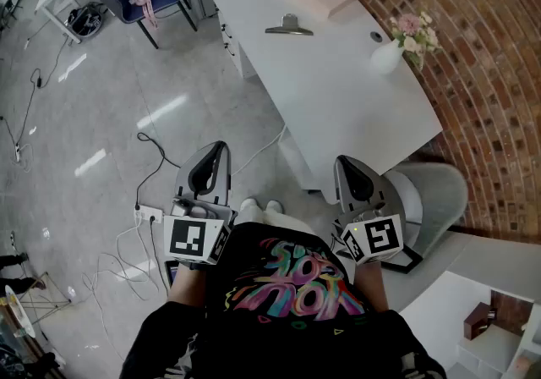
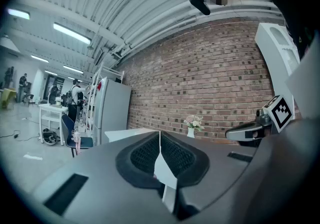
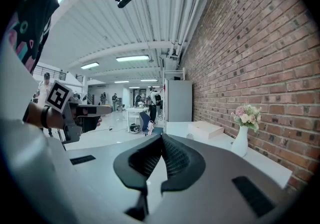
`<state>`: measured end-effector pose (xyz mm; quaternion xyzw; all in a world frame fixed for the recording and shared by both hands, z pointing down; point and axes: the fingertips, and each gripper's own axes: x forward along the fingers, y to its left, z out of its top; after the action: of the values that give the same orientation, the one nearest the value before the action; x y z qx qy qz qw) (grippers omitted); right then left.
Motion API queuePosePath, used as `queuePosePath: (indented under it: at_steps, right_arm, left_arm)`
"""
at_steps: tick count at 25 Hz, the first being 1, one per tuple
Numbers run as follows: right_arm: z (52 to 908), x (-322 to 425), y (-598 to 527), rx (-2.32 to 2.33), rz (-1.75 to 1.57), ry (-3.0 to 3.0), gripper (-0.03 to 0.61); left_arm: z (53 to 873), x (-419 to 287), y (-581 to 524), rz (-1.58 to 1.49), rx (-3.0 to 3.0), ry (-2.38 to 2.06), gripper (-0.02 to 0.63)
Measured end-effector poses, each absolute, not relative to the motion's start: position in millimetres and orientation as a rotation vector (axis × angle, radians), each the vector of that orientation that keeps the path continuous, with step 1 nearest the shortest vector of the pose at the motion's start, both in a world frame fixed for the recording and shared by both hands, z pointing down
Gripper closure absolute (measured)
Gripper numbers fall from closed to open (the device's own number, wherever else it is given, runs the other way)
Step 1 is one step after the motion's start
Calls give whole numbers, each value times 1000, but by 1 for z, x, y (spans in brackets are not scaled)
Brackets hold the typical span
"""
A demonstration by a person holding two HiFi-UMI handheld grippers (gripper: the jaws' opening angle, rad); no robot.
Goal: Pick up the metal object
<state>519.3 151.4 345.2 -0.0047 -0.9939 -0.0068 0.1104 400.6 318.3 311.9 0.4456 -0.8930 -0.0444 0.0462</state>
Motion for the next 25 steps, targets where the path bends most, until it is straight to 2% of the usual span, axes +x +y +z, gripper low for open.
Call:
queuePosePath:
  at_steps: [18,25]
  right_arm:
    - [356,515,150,-113,18,-2972,560]
    - [365,485,151,-196,36,-2944,560]
  left_arm:
    - [314,412,323,-92,1269,-2852,584]
    - [320,391,324,-86,1210,-2866,584]
